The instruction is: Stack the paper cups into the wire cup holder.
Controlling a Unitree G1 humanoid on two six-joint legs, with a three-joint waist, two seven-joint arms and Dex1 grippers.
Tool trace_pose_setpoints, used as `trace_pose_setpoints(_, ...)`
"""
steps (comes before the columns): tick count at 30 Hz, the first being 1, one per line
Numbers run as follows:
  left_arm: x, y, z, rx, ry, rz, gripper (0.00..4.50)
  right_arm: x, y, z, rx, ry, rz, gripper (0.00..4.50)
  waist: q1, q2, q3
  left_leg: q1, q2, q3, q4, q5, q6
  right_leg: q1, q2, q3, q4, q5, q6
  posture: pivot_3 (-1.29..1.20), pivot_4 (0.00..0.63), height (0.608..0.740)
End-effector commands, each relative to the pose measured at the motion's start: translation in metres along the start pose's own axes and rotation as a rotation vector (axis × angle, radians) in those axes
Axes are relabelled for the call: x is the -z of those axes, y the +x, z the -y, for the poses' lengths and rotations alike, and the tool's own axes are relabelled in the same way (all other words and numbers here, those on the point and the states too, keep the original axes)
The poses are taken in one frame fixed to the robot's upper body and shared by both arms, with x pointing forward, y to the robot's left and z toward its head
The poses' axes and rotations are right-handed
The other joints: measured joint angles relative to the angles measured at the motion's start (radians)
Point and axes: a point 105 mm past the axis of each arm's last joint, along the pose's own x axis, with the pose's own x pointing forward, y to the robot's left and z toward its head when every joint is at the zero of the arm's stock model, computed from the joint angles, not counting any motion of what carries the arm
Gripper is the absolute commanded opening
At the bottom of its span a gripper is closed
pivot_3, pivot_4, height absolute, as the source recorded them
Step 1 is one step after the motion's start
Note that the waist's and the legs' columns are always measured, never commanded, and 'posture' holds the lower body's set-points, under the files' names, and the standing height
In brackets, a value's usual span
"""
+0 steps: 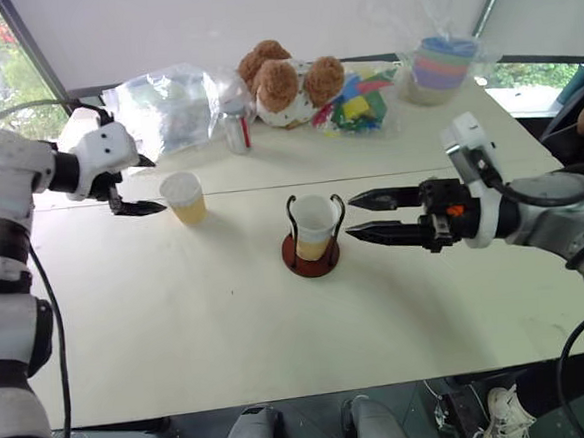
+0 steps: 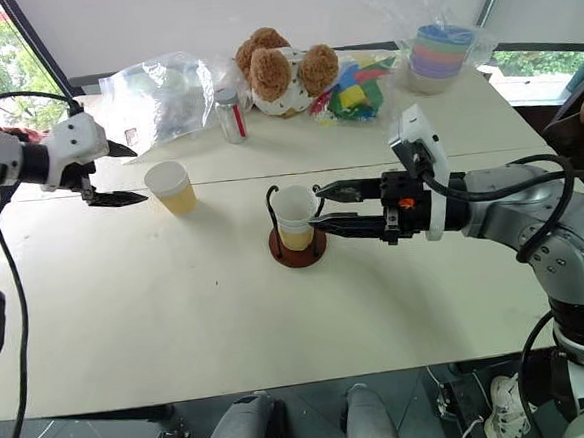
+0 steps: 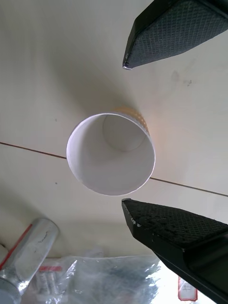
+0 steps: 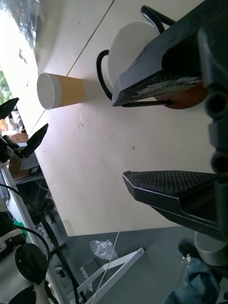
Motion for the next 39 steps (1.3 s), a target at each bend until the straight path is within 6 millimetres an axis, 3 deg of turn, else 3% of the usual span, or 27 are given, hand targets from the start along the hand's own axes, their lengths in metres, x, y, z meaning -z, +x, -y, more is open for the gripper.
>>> trace_pose_setpoints(1,-0.003,-0.001,-0.005,-0.026,0.027,0.004,4.5,-0.007,-0.006,0.0,0.023,-0.04,0.012,2.34,0.0,0.0,0.0,0.0,0.0,0.0,0.0,0.0,0.0,0.0,0.0,0.0,0.0,0.0,0.0,0.0,0.15,0.74)
trace_pose_setpoints(13,-0.001,0.036,-0.001,-0.008,0.006,-0.032,4.5,-0.012,-0.011,-0.001,0.064,-0.041,0.009,2.34,0.001,0.0,0.0,0.0,0.0,0.0,0.0,0.0,0.0,0.0,0.0,-0.001,0.0,0.001,0.001,0.0,0.15,0.74)
trace_pose_setpoints(14,-0.002,0.038,0.0,-0.001,0.006,-0.032,3.98,-0.012,-0.011,-0.001,0.066,-0.04,0.009,2.34,0.001,0.0,0.0,0.0,0.0,0.0,0.0,0.0,0.0,0.0,0.0,-0.001,0.0,0.001,0.001,0.0,0.15,0.74)
trace_pose_setpoints(15,0.0,0.041,0.002,0.007,0.011,-0.04,3.75,-0.012,-0.011,-0.001,0.069,-0.04,0.008,2.34,0.0,0.0,0.0,0.0,0.0,0.0,0.0,0.0,0.0,0.0,0.0,-0.001,0.0,0.001,0.001,0.0,0.15,0.74)
trace_pose_setpoints(23,-0.001,0.044,0.005,0.039,0.046,-0.064,0.04,-0.012,-0.012,0.0,0.081,-0.031,0.005,2.34,0.001,0.0,0.0,0.0,0.0,0.0,0.0,0.0,0.0,0.0,0.0,-0.001,0.0,0.001,0.001,0.0,0.15,0.74)
trace_pose_setpoints(30,-0.006,0.04,0.001,0.047,0.065,-0.067,0.04,-0.009,-0.013,0.003,0.087,-0.022,0.002,2.34,0.001,0.0,0.0,0.0,0.0,0.0,0.0,0.0,0.0,0.0,0.0,-0.001,0.0,0.001,0.001,0.0,0.15,0.74)
trace_pose_setpoints(32,-0.019,0.035,-0.007,0.032,0.092,-0.039,0.04,-0.006,-0.016,0.006,0.102,-0.005,0.002,2.34,0.0,0.0,0.0,0.0,0.0,0.0,0.0,0.0,0.0,0.0,0.0,-0.001,0.0,0.001,0.001,0.0,0.15,0.74)
trace_pose_setpoints(35,-0.058,0.025,-0.022,0.021,0.126,0.065,0.04,0.003,-0.027,0.014,0.15,0.035,-0.01,2.34,0.006,-0.001,0.0,-0.001,0.0,0.0,0.0,0.0,0.0,0.0,0.0,-0.002,0.0,0.001,0.001,0.0,0.15,0.74)
trace_pose_setpoints(39,-0.151,0.007,-0.023,0.182,0.231,0.309,0.04,0.03,-0.061,0.034,0.297,0.073,-0.118,2.34,0.03,-0.002,0.0,-0.005,-0.001,-0.002,0.002,0.0,0.001,0.0,-0.001,-0.005,-0.002,0.001,0.001,0.0,0.15,0.74)
